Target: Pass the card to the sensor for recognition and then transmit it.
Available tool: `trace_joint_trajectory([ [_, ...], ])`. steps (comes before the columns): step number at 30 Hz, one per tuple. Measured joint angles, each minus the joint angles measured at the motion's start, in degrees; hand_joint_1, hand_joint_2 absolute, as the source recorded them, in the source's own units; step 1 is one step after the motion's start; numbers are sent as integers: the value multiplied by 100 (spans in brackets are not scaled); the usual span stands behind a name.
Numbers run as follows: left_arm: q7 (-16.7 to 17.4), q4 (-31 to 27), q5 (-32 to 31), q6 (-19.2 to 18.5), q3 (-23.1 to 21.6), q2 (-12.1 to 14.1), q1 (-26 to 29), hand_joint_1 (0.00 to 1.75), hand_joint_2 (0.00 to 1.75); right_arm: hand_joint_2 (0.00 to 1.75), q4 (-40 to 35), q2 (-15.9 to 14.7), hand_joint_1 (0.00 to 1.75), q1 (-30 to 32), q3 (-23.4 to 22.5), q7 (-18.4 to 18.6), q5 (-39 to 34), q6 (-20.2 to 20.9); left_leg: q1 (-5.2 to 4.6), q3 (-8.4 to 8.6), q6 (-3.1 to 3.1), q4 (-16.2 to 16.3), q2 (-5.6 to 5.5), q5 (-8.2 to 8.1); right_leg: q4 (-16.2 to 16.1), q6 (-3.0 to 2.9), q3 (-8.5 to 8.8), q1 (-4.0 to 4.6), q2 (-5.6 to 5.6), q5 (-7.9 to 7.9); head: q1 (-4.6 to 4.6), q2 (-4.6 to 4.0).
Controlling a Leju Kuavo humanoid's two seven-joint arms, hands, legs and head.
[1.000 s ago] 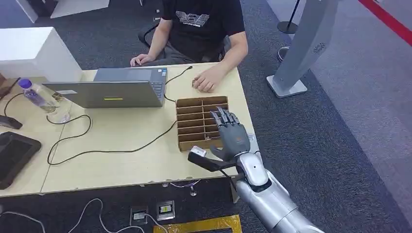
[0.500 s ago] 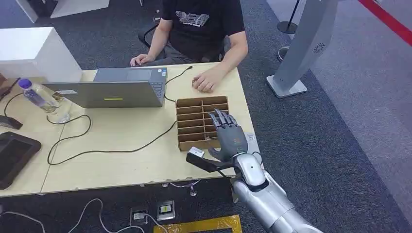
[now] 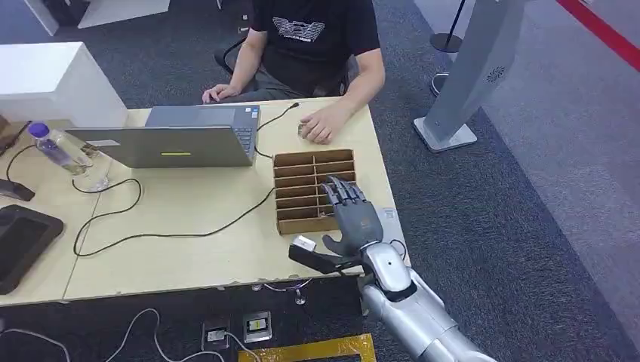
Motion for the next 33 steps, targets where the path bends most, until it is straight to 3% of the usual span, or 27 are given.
trace_joint_trajectory([
  [21, 0, 0, 4, 31, 0, -7, 0, 0, 0, 175, 378, 2, 0, -32, 0, -153, -33, -177, 0, 0, 0, 0, 0, 0, 0, 0, 0, 0, 0, 0, 0, 0],
  [22, 0, 0, 4, 31, 0, -7, 0, 0, 0, 175, 391, 2, 14, -35, 0, -153, -33, -175, 0, 0, 0, 0, 0, 0, 0, 0, 0, 0, 0, 0, 0, 0],
  [24, 0, 0, 4, 28, 0, -7, 0, 0, 0, 175, 424, 4, 147, -45, 2, -153, -35, -175, 0, -1, 0, 0, 0, 0, 0, 0, 0, 0, 0, 0, 0, 0],
  [26, 2, 0, 4, 30, 0, -6, 0, 0, 0, 175, 457, 7, 175, -56, 2, -155, -37, -168, 0, 0, 0, 0, 0, 0, 0, 0, 0, 0, 0, 0, 0, 0],
  [33, 11, 0, 9, 50, 0, -4, 0, 0, 0, 175, 516, 33, 175, -69, 4, -203, -46, -131, 0, 0, 0, 0, 0, 0, 0, 0, 0, 0, -1, 0, 0, 0],
])
